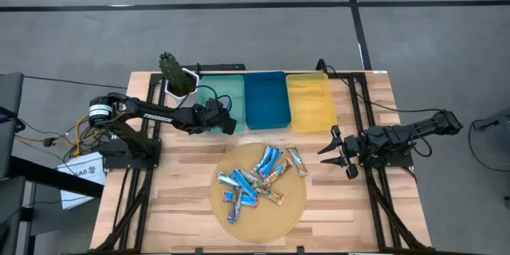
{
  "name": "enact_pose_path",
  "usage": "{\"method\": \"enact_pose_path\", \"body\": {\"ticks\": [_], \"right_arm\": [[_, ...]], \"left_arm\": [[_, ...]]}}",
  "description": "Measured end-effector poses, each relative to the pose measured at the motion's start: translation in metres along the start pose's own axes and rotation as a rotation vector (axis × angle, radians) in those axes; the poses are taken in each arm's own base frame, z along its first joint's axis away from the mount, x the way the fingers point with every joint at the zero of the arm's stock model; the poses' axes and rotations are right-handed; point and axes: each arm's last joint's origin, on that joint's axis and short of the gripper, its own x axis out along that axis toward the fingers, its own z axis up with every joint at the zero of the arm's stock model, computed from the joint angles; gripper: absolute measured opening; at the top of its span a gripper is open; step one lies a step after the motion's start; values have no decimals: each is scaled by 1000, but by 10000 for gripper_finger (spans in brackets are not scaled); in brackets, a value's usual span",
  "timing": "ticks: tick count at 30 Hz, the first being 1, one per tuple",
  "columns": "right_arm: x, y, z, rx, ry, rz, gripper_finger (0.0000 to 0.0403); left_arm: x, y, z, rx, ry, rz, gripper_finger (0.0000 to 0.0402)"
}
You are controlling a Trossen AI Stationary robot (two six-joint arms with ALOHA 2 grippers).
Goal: Pick and place Granola Bars by type
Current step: Put the red granola bar into the green bin, then put the blue granola bar into the blue bin
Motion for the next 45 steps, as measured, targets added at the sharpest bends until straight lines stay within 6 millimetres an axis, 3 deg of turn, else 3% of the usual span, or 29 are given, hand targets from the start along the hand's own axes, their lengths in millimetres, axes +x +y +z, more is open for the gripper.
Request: {"method": "enact_pose_path", "body": {"ticks": [13,23,34,45], "right_arm": [[0,0,0,0,1,0,134],[0,0,0,0,0,0,134],[0,0,0,0,0,0,134],[0,0,0,0,1,0,134]], "left_arm": [[0,0,1,-19,-22,13,104],[-7,-16,4,114,-118,-84,111],[-48,-51,-5,426,-318,-289,112],[-89,-78,-39,672,-354,-563,112]]}}
